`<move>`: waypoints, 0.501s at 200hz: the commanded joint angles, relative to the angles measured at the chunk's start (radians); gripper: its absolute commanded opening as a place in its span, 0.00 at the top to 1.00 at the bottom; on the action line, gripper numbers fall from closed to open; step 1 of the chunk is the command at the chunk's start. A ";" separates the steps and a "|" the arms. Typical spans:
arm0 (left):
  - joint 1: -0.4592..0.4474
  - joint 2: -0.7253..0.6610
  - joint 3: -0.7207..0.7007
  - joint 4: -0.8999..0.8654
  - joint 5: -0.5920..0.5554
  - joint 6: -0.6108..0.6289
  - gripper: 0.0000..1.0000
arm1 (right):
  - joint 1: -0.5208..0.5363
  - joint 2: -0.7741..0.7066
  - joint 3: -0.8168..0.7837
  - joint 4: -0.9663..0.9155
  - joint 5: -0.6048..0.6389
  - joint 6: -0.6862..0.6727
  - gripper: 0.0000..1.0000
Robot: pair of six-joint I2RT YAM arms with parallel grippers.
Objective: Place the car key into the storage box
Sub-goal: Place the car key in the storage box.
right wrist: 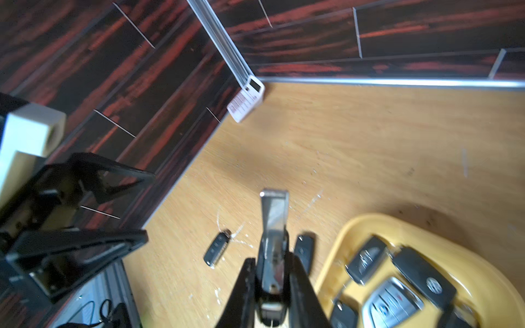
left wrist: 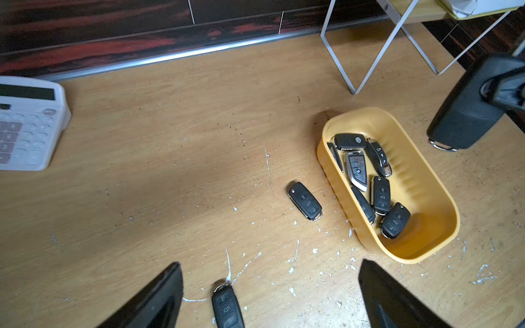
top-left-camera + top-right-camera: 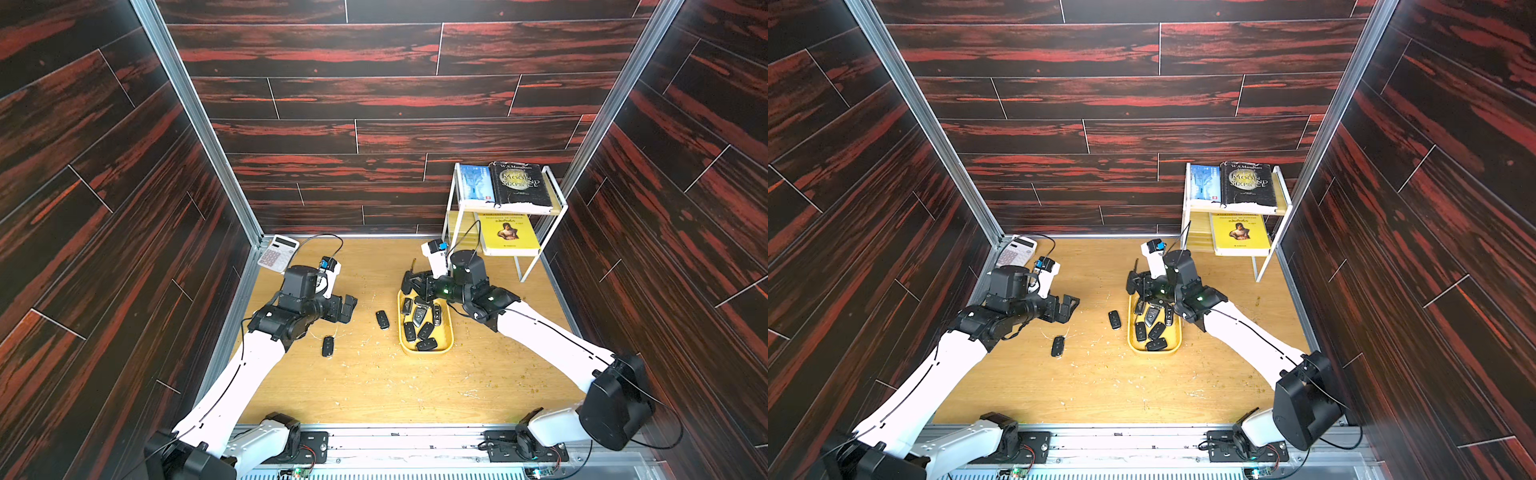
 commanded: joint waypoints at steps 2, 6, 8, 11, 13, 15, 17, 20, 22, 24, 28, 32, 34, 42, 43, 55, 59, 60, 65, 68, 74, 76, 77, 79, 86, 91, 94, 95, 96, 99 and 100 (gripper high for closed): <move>0.002 0.021 -0.006 0.015 0.021 -0.012 0.00 | -0.014 -0.057 -0.042 -0.022 0.025 -0.023 1.00; 0.003 0.025 -0.006 0.020 0.018 -0.013 0.00 | -0.014 -0.067 -0.051 -0.021 0.026 -0.024 1.00; 0.004 0.027 -0.005 0.022 0.017 -0.013 0.00 | -0.016 -0.070 -0.054 -0.020 0.027 -0.024 1.00; 0.004 0.031 -0.005 0.022 0.016 -0.013 0.00 | -0.017 -0.077 -0.059 -0.021 0.029 -0.024 1.00; 0.004 0.032 -0.005 0.023 0.015 -0.012 0.00 | -0.018 -0.082 -0.062 -0.022 0.031 -0.025 1.00; 0.005 0.035 -0.004 0.024 0.015 -0.013 0.00 | -0.018 -0.088 -0.065 -0.023 0.033 -0.025 1.00; 0.005 0.037 -0.004 0.025 0.015 -0.012 0.00 | -0.019 -0.092 -0.067 -0.026 0.036 -0.026 1.00; 0.006 0.039 -0.003 0.027 0.016 -0.012 0.00 | -0.019 -0.099 -0.069 -0.031 0.038 -0.028 1.00; 0.006 0.042 -0.003 0.026 0.016 -0.012 0.00 | -0.020 -0.102 -0.069 -0.035 0.039 -0.030 1.00; 0.006 0.043 -0.003 0.027 0.017 -0.012 0.00 | -0.020 -0.105 -0.069 -0.039 0.041 -0.032 1.00; 0.007 0.047 -0.003 0.030 0.018 -0.012 0.00 | -0.021 -0.112 -0.070 -0.049 0.044 -0.036 1.00; 0.007 0.051 -0.003 0.031 0.019 -0.010 0.00 | -0.021 -0.118 -0.069 -0.060 0.049 -0.039 1.00; 0.007 0.053 -0.004 0.033 0.019 -0.010 0.00 | -0.021 -0.121 -0.068 -0.065 0.052 -0.041 1.00; 0.008 0.059 -0.003 0.035 0.019 -0.011 0.00 | -0.022 -0.130 -0.070 -0.082 0.059 -0.044 1.00; 0.008 0.060 -0.003 0.035 0.020 -0.011 0.00 | -0.022 -0.132 -0.069 -0.083 0.060 -0.045 1.00; 0.010 0.067 -0.006 0.041 0.020 -0.017 0.00 | -0.023 -0.141 -0.068 -0.110 0.075 -0.046 1.00; 0.011 0.069 -0.009 0.043 0.020 -0.019 0.00 | -0.024 -0.143 -0.065 -0.123 0.084 -0.045 1.00; 0.011 0.069 -0.010 0.043 0.021 -0.020 0.00 | -0.024 -0.144 -0.065 -0.127 0.085 -0.045 1.00; 0.012 0.073 -0.011 0.044 0.026 -0.021 0.00 | -0.024 -0.145 -0.060 -0.148 0.095 -0.042 1.00; 0.011 0.075 -0.014 0.044 0.029 -0.021 0.00 | -0.024 -0.146 -0.058 -0.160 0.102 -0.042 1.00; 0.013 0.077 -0.018 0.047 0.031 -0.024 0.00 | -0.024 -0.148 -0.055 -0.183 0.113 -0.042 1.00; 0.012 0.078 -0.020 0.047 0.032 -0.024 0.00 | -0.024 -0.148 -0.057 -0.189 0.118 -0.041 1.00; 0.013 0.077 -0.022 0.049 0.032 -0.024 0.00 | -0.024 -0.149 -0.057 -0.192 0.119 -0.041 1.00; 0.013 0.078 -0.024 0.050 0.033 -0.026 0.00 | -0.024 -0.149 -0.058 -0.198 0.126 -0.040 1.00; 0.014 0.078 -0.032 0.059 0.034 -0.032 0.00 | -0.024 -0.150 -0.063 -0.223 0.147 -0.034 1.00; 0.015 0.077 -0.039 0.064 0.037 -0.036 0.00 | -0.024 -0.151 -0.068 -0.238 0.157 -0.031 1.00; 0.015 0.076 -0.042 0.067 0.036 -0.037 0.00 | -0.024 -0.152 -0.070 -0.245 0.160 -0.030 1.00; 0.015 0.076 -0.042 0.068 0.037 -0.038 0.00 | -0.024 -0.152 -0.073 -0.247 0.162 -0.030 1.00; 0.015 0.075 -0.044 0.069 0.037 -0.039 0.00 | -0.024 -0.151 -0.074 -0.250 0.163 -0.030 1.00; 0.015 0.074 -0.049 0.070 0.037 -0.040 0.00 | -0.024 -0.152 -0.079 -0.256 0.167 -0.029 1.00; 0.015 0.073 -0.050 0.071 0.037 -0.041 0.00 | -0.024 -0.153 -0.079 -0.259 0.170 -0.028 1.00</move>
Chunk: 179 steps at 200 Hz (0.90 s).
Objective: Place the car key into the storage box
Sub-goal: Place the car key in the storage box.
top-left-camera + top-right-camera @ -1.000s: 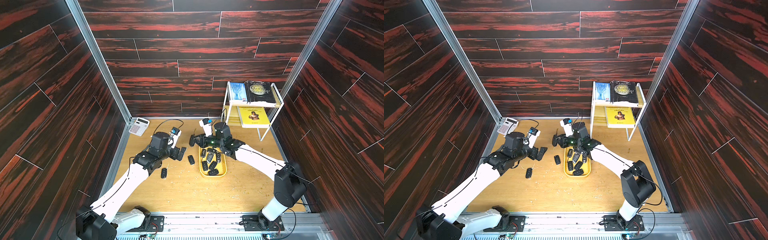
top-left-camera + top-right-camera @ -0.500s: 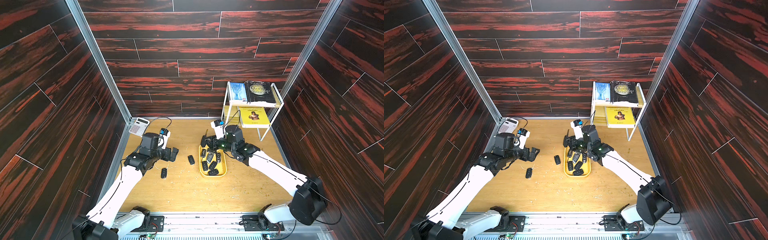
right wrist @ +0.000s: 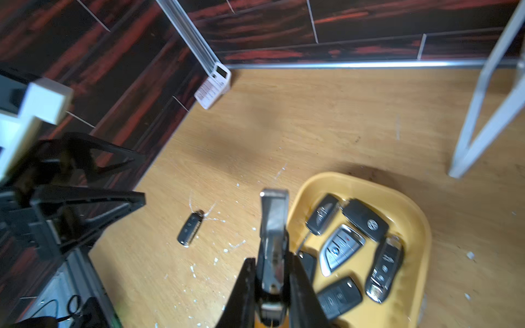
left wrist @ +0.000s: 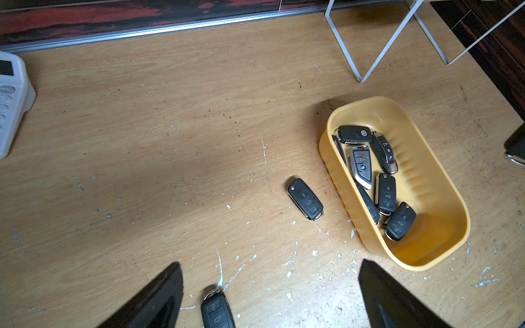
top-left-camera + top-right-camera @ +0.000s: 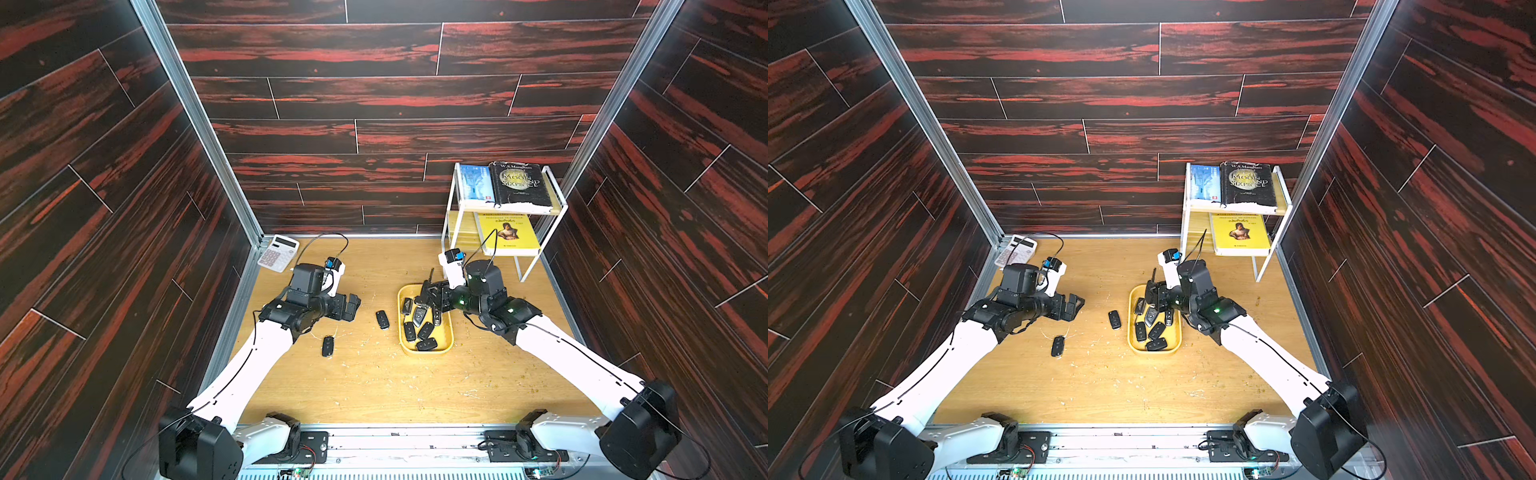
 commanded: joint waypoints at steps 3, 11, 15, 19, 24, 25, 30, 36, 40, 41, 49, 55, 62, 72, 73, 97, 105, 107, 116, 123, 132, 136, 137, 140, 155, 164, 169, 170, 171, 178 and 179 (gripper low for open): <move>0.007 -0.004 -0.033 0.028 0.017 -0.020 0.00 | -0.003 -0.011 -0.011 -0.114 0.073 0.005 1.00; 0.007 -0.007 -0.040 0.036 0.012 -0.026 0.00 | -0.002 -0.015 -0.028 -0.131 0.093 0.013 1.00; 0.007 -0.008 -0.039 0.036 0.011 -0.027 0.00 | -0.003 -0.019 -0.035 -0.132 0.099 0.013 1.00; 0.007 -0.008 -0.039 0.035 0.012 -0.025 0.00 | -0.003 -0.024 -0.047 -0.132 0.104 0.014 1.00; 0.008 -0.010 -0.037 0.036 0.012 -0.024 0.00 | -0.003 -0.028 -0.058 -0.132 0.112 0.016 1.00; 0.008 -0.010 -0.037 0.036 0.012 -0.023 0.00 | -0.003 -0.028 -0.061 -0.132 0.114 0.017 1.00; 0.009 -0.011 -0.038 0.036 0.011 -0.022 0.00 | -0.003 -0.030 -0.071 -0.134 0.119 0.021 1.00; 0.010 -0.008 -0.037 0.037 0.008 -0.022 0.00 | -0.003 -0.028 -0.079 -0.136 0.125 0.022 1.00; 0.010 -0.007 -0.038 0.036 0.007 -0.022 0.00 | -0.003 -0.024 -0.080 -0.140 0.129 0.024 1.00; 0.010 -0.007 -0.037 0.037 0.007 -0.022 0.00 | -0.003 -0.023 -0.080 -0.142 0.130 0.025 1.00; 0.011 -0.002 -0.035 0.035 0.009 -0.024 0.00 | -0.003 -0.005 -0.078 -0.153 0.138 0.030 1.00; 0.012 0.003 -0.033 0.034 0.013 -0.028 0.00 | -0.003 0.013 -0.075 -0.160 0.143 0.033 1.00; 0.013 0.009 -0.029 0.029 0.019 -0.033 0.00 | -0.003 0.040 -0.066 -0.175 0.149 0.038 1.00; 0.014 0.018 -0.021 0.023 0.019 -0.042 0.00 | -0.002 0.082 -0.056 -0.182 0.144 0.040 1.00; 0.015 0.020 -0.020 0.022 0.020 -0.043 0.00 | -0.002 0.086 -0.056 -0.182 0.143 0.041 1.00; 0.017 0.037 -0.005 0.018 0.011 -0.067 0.00 | 0.000 0.162 -0.062 -0.137 0.108 0.041 1.00; 0.021 0.048 0.002 0.016 -0.011 -0.085 0.00 | 0.000 0.183 -0.059 -0.130 0.114 0.048 1.00; 0.022 0.051 0.004 0.013 -0.017 -0.089 0.00 | 0.000 0.189 -0.059 -0.127 0.115 0.049 1.00; 0.023 0.068 0.021 -0.005 -0.036 -0.102 0.00 | 0.000 0.214 -0.054 -0.123 0.120 0.051 1.00; 0.028 0.081 0.035 -0.018 -0.050 -0.118 0.00 | 0.000 0.231 -0.051 -0.122 0.126 0.054 1.00; 0.035 0.099 0.047 -0.032 -0.048 -0.130 0.00 | 0.000 0.248 -0.050 -0.113 0.122 0.055 1.00; 0.038 0.106 0.049 -0.042 -0.046 -0.135 0.00 | 0.000 0.255 -0.052 -0.107 0.119 0.055 1.00; 0.038 0.107 0.050 -0.041 -0.048 -0.137 0.00 | 0.000 0.257 -0.051 -0.106 0.118 0.055 1.00; 0.040 0.113 0.049 -0.036 -0.054 -0.150 0.00 | 0.000 0.263 -0.051 -0.103 0.117 0.053 1.00; 0.055 0.136 0.057 -0.050 -0.045 -0.172 0.00 | 0.000 0.287 -0.049 -0.097 0.123 0.055 1.00; 0.062 0.142 0.057 -0.051 -0.034 -0.186 0.00 | 0.000 0.304 -0.042 -0.098 0.121 0.052 1.00; 0.065 0.144 0.055 -0.047 -0.038 -0.194 0.00 | 0.000 0.312 -0.040 -0.098 0.120 0.051 1.00; 0.065 0.144 0.055 -0.047 -0.038 -0.195 0.00 | 0.000 0.314 -0.039 -0.098 0.120 0.051 1.00; 0.065 0.144 0.055 -0.046 -0.039 -0.196 0.00 | 0.000 0.316 -0.039 -0.098 0.120 0.051 1.00; 0.068 0.144 0.051 -0.043 -0.049 -0.202 0.00 | 0.000 0.328 -0.033 -0.101 0.117 0.050 1.00; 0.069 0.144 0.051 -0.042 -0.050 -0.203 0.00 | 0.000 0.330 -0.031 -0.103 0.117 0.051 1.00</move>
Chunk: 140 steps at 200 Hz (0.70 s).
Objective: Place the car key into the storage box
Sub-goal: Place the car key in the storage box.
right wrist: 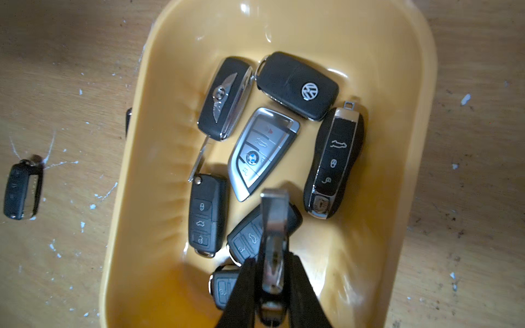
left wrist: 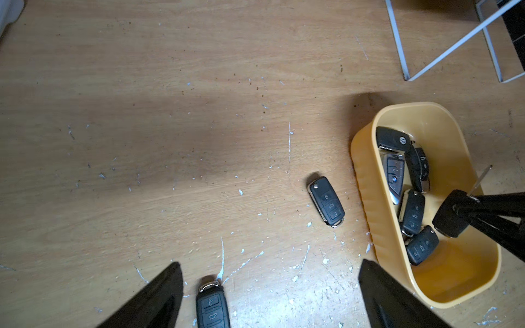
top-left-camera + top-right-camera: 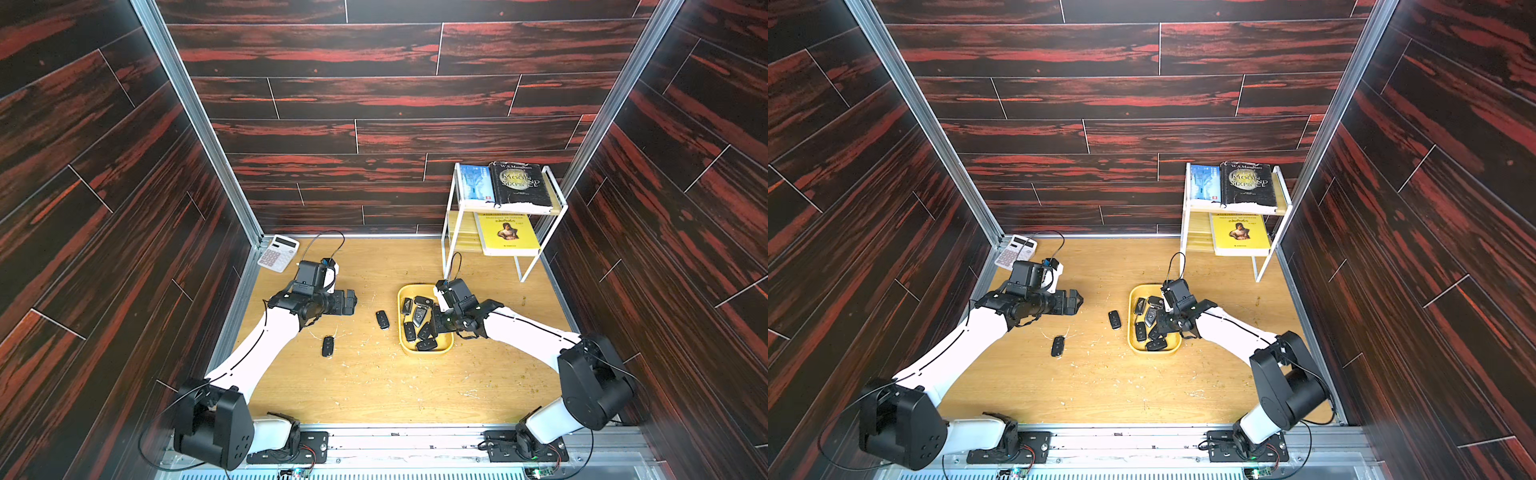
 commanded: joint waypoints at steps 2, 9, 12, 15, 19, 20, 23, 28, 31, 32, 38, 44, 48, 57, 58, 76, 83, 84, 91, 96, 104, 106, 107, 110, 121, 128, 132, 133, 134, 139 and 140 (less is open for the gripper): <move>0.016 0.005 0.018 -0.029 -0.018 -0.052 0.00 | 0.001 0.040 0.038 0.012 -0.002 0.004 1.00; 0.020 0.004 0.015 -0.029 -0.020 -0.055 0.00 | 0.001 0.052 0.045 0.008 -0.005 0.003 1.00; 0.021 0.004 0.014 -0.029 -0.020 -0.058 0.00 | 0.001 0.055 0.047 0.008 -0.006 0.003 1.00; 0.020 0.003 0.011 -0.028 -0.025 -0.060 0.00 | 0.001 0.057 0.048 0.005 -0.007 0.003 1.00; 0.022 0.001 0.008 -0.025 -0.027 -0.060 0.00 | 0.001 0.060 0.048 0.005 -0.005 0.004 0.96; 0.021 0.001 0.006 -0.024 -0.027 -0.060 0.00 | 0.001 0.060 0.048 0.006 -0.005 0.004 0.94; 0.022 0.000 0.005 -0.022 -0.026 -0.058 0.00 | 0.001 0.058 0.046 0.009 -0.002 0.005 0.91; 0.022 -0.001 0.003 -0.020 -0.026 -0.055 0.00 | 0.001 0.057 0.042 0.013 0.001 0.006 0.83; 0.022 -0.001 0.004 -0.018 -0.026 -0.054 0.00 | 0.001 0.055 0.040 0.018 0.002 0.007 0.79; 0.022 -0.001 0.004 -0.018 -0.026 -0.054 0.00 | 0.001 0.056 0.040 0.019 0.002 0.007 0.78; 0.023 0.000 0.007 -0.024 -0.033 -0.051 0.00 | 0.001 0.055 0.040 0.018 0.002 0.007 0.75; 0.022 -0.001 0.011 -0.032 -0.034 -0.042 0.00 | 0.001 0.057 0.045 0.017 0.002 0.006 0.73; 0.022 -0.003 0.012 -0.041 -0.033 -0.033 0.00 | 0.001 0.058 0.046 0.017 0.002 0.006 0.72; 0.023 -0.007 0.014 -0.047 -0.041 -0.027 0.00 | 0.001 0.060 0.049 0.017 0.001 0.008 0.69; 0.022 -0.007 0.013 -0.047 -0.043 -0.028 0.00 | 0.001 0.061 0.049 0.017 0.001 0.008 0.69; 0.022 -0.007 0.008 -0.036 -0.045 -0.043 0.00 | 0.001 0.063 0.057 0.016 -0.001 0.009 0.63; 0.024 0.000 0.014 -0.039 -0.041 -0.053 0.00 | 0.001 0.065 0.060 0.014 -0.002 0.009 0.59; 0.024 0.002 0.015 -0.040 -0.041 -0.056 0.00 | 0.001 0.065 0.060 0.014 -0.001 0.010 0.58; 0.025 0.015 0.021 -0.053 -0.033 -0.061 0.00 | 0.001 0.065 0.063 0.012 0.001 0.011 0.41; 0.024 0.025 0.026 -0.060 -0.025 -0.063 0.00 | 0.001 0.064 0.065 0.010 0.002 0.012 0.35; 0.026 0.039 0.032 -0.062 -0.028 -0.066 0.00 | 0.001 0.061 0.068 0.009 0.003 0.010 0.34; 0.026 0.044 0.034 -0.062 -0.030 -0.069 0.00 | 0.001 0.060 0.069 0.009 0.003 0.010 0.34; 0.025 0.046 0.036 -0.064 -0.030 -0.070 0.00 | 0.001 0.060 0.069 0.009 0.004 0.010 0.33; 0.026 0.052 0.041 -0.069 -0.031 -0.070 0.00 | 0.001 0.056 0.071 0.008 0.004 0.010 0.33; 0.026 0.075 0.065 -0.084 -0.018 -0.061 0.00 | 0.001 0.044 0.071 0.012 0.004 0.010 0.33; 0.026 0.088 0.084 -0.135 -0.010 -0.054 0.00 | 0.000 0.031 0.070 0.016 0.001 0.009 0.33; 0.026 0.095 0.096 -0.149 -0.010 -0.052 0.00 | 0.001 0.023 0.071 0.016 0.000 0.009 0.33; 0.027 0.096 0.098 -0.154 -0.009 -0.051 0.00 | 0.001 0.022 0.070 0.016 -0.001 0.009 0.33; 0.026 0.097 0.101 -0.161 -0.010 -0.051 0.00 | 0.001 0.019 0.071 0.016 -0.001 0.009 0.34; 0.028 0.102 0.115 -0.186 -0.015 -0.050 0.00 | 0.001 0.012 0.073 0.015 -0.004 0.008 0.34; 0.027 0.103 0.116 -0.191 -0.017 -0.050 0.00 | 0.001 0.010 0.074 0.015 -0.004 0.007 0.34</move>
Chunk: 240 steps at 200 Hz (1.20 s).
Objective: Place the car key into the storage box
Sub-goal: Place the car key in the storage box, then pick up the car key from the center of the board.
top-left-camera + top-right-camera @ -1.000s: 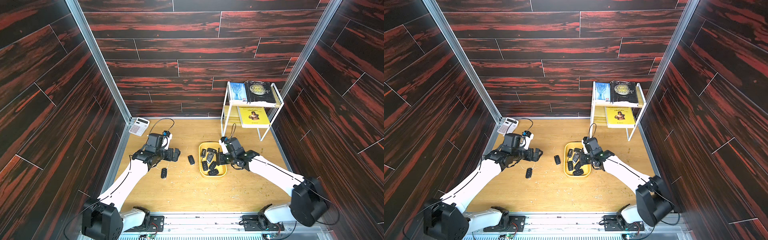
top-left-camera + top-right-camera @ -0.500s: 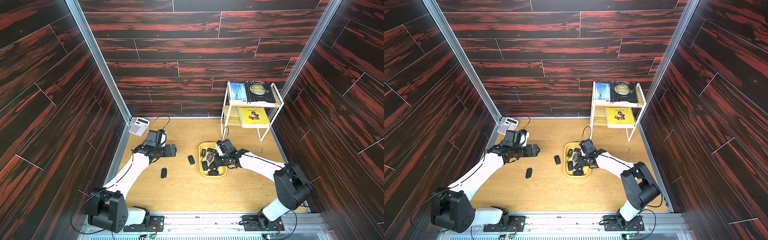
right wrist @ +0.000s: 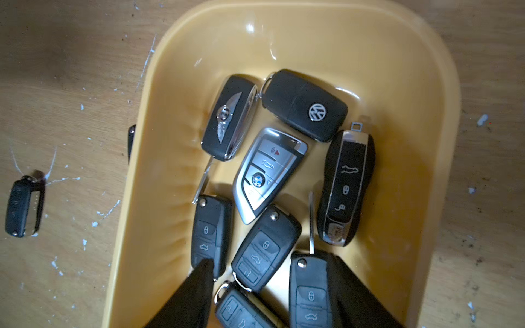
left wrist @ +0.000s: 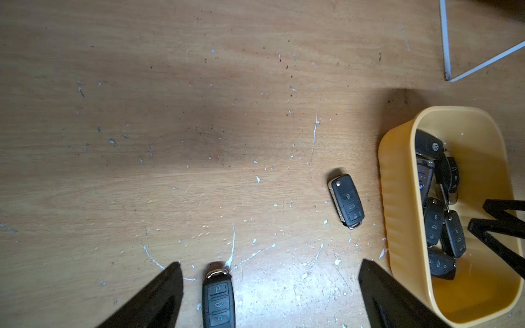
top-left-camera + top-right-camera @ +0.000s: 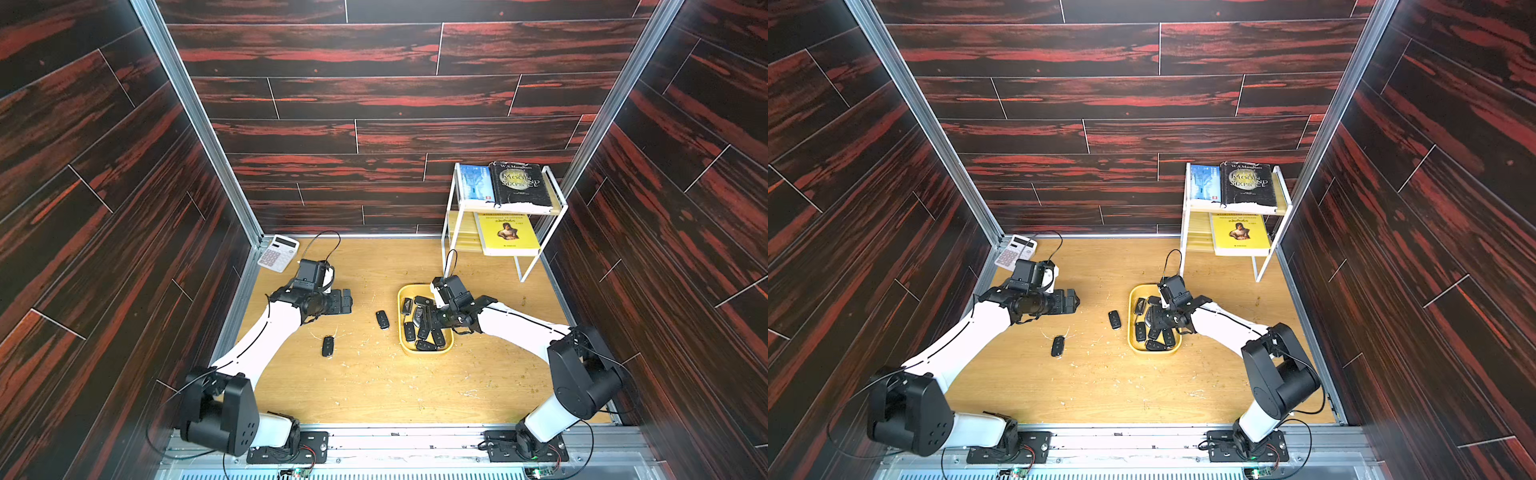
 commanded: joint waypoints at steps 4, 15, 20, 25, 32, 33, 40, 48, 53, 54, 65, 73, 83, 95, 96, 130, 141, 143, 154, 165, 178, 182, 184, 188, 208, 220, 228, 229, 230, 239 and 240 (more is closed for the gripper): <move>0.007 0.029 0.082 -0.139 -0.001 0.007 0.00 | 0.001 -0.048 0.028 -0.003 -0.008 -0.006 0.34; 0.008 0.030 0.098 -0.177 -0.040 -0.003 0.00 | 0.001 -0.067 0.039 -0.006 -0.031 -0.020 0.34; 0.010 0.028 0.103 -0.192 -0.048 -0.007 0.00 | 0.001 -0.075 0.044 -0.007 -0.046 -0.029 0.34; 0.010 0.024 0.103 -0.205 -0.051 -0.018 0.00 | 0.001 -0.083 0.049 -0.006 -0.065 -0.041 0.33; 0.011 0.017 0.098 -0.217 -0.060 -0.034 0.00 | 0.004 -0.093 0.056 -0.011 -0.089 -0.062 0.29; 0.011 0.016 0.098 -0.219 -0.061 -0.036 0.00 | 0.004 -0.094 0.057 -0.012 -0.091 -0.064 0.27; 0.012 0.009 0.090 -0.222 -0.070 -0.060 0.00 | 0.007 -0.100 0.071 -0.028 -0.101 -0.081 0.10; 0.013 0.003 0.082 -0.238 -0.073 -0.080 0.00 | 0.010 -0.104 0.088 -0.048 -0.114 -0.101 0.02; 0.014 0.002 0.074 -0.252 -0.080 -0.096 0.00 | 0.011 -0.107 0.099 -0.060 -0.128 -0.115 0.01; 0.014 0.002 0.073 -0.256 -0.082 -0.099 0.00 | 0.011 -0.107 0.101 -0.062 -0.131 -0.117 0.01; 0.018 0.000 0.057 -0.282 -0.081 -0.129 0.00 | 0.013 -0.112 0.125 -0.090 -0.150 -0.140 0.01; 0.018 0.004 0.047 -0.304 -0.063 -0.146 0.00 | 0.014 -0.117 0.134 -0.105 -0.163 -0.152 0.01; 0.017 0.010 0.031 -0.330 -0.006 -0.160 0.00 | 0.014 -0.128 0.140 -0.119 -0.177 -0.162 0.02; 0.020 0.015 0.011 -0.368 0.007 -0.197 0.00 | 0.014 -0.144 0.140 -0.124 -0.191 -0.172 0.02; 0.020 0.014 0.007 -0.368 0.005 -0.200 0.00 | 0.014 -0.146 0.140 -0.125 -0.192 -0.172 0.02; 0.018 0.019 -0.062 -0.339 -0.073 -0.236 0.00 | 0.018 -0.177 0.139 -0.124 -0.206 -0.192 0.02; 0.017 0.038 -0.063 -0.340 -0.087 -0.235 0.00 | 0.019 -0.181 0.139 -0.125 -0.215 -0.202 0.01; 0.018 0.043 -0.063 -0.339 -0.090 -0.234 0.00 | 0.019 -0.182 0.139 -0.125 -0.216 -0.203 0.02; 0.018 0.063 -0.064 -0.342 -0.107 -0.232 0.00 | 0.021 -0.185 0.140 -0.127 -0.221 -0.211 0.01; 0.018 0.081 -0.068 -0.343 -0.128 -0.229 0.00 | 0.020 -0.189 0.136 -0.129 -0.222 -0.215 0.02; 0.018 0.096 -0.076 -0.332 -0.133 -0.230 0.00 | 0.021 -0.194 0.133 -0.132 -0.223 -0.221 0.01; 0.017 0.099 -0.078 -0.328 -0.138 -0.231 0.00 | 0.020 -0.197 0.131 -0.130 -0.222 -0.222 0.01; 0.017 0.101 -0.078 -0.327 -0.142 -0.232 0.00 | 0.020 -0.198 0.131 -0.130 -0.222 -0.222 0.01; 0.017 0.105 -0.078 -0.324 -0.146 -0.231 0.01 | 0.021 -0.198 0.127 -0.128 -0.225 -0.221 0.01; 0.018 0.140 -0.078 -0.317 -0.149 -0.226 0.04 | 0.021 -0.206 0.124 -0.122 -0.262 -0.211 0.01; 0.017 0.165 -0.080 -0.313 -0.142 -0.222 0.06 | 0.020 -0.209 0.127 -0.116 -0.307 -0.205 0.01; 0.017 0.181 -0.083 -0.306 -0.142 -0.220 0.09 | 0.020 -0.215 0.132 -0.112 -0.332 -0.193 0.02; 0.018 0.182 -0.084 -0.307 -0.143 -0.220 0.09 | 0.020 -0.215 0.132 -0.112 -0.337 -0.193 0.02; 0.017 0.183 -0.085 -0.305 -0.144 -0.219 0.09 | 0.021 -0.215 0.132 -0.111 -0.339 -0.192 0.01; 0.017 0.188 -0.091 -0.287 -0.144 -0.213 0.11 | 0.021 -0.221 0.138 -0.105 -0.371 -0.184 0.01; 0.017 0.189 -0.091 -0.286 -0.144 -0.213 0.11 | 0.021 -0.222 0.138 -0.105 -0.376 -0.183 0.01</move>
